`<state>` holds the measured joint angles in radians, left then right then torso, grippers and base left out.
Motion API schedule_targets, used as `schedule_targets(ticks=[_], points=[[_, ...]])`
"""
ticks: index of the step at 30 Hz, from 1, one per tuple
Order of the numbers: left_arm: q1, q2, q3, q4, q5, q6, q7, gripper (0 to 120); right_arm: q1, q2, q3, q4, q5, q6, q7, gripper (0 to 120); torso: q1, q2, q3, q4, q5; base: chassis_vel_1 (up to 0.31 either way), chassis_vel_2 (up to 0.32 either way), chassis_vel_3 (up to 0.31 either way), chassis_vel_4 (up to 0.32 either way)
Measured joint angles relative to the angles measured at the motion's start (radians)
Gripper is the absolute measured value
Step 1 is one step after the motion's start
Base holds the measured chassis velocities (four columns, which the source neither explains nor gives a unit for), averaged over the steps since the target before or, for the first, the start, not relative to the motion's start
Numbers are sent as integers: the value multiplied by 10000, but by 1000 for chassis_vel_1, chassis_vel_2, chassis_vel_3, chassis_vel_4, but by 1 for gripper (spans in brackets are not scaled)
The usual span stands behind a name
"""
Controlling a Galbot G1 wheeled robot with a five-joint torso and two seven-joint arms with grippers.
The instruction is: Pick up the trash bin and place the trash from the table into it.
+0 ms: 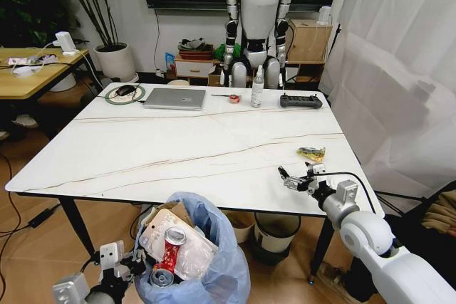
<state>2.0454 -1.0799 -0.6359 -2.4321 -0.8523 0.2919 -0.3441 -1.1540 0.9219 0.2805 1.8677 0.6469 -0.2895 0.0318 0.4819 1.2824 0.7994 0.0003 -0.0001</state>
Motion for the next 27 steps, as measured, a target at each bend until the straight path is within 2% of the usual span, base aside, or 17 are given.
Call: schedule_targets(ticks=[21,25,27], points=[[-71,-134,-57,69,43,-12,5,0,608,244,-874,-1058,-477,-57,-55,100,0,0,-1,-1,1,0,0,0,0],[-77,-130,-58,76,34,-15,5,0,651,272,-912,-1129,-493,-58,-56,99,-1,0,-1,0,1,0,0,0,0],[-82,-124,-57,87,32,-16,6,0,690,289,-931,-1166,-492,-64,-56,94,-1,0,-1,-1,0,0,0,0,0]])
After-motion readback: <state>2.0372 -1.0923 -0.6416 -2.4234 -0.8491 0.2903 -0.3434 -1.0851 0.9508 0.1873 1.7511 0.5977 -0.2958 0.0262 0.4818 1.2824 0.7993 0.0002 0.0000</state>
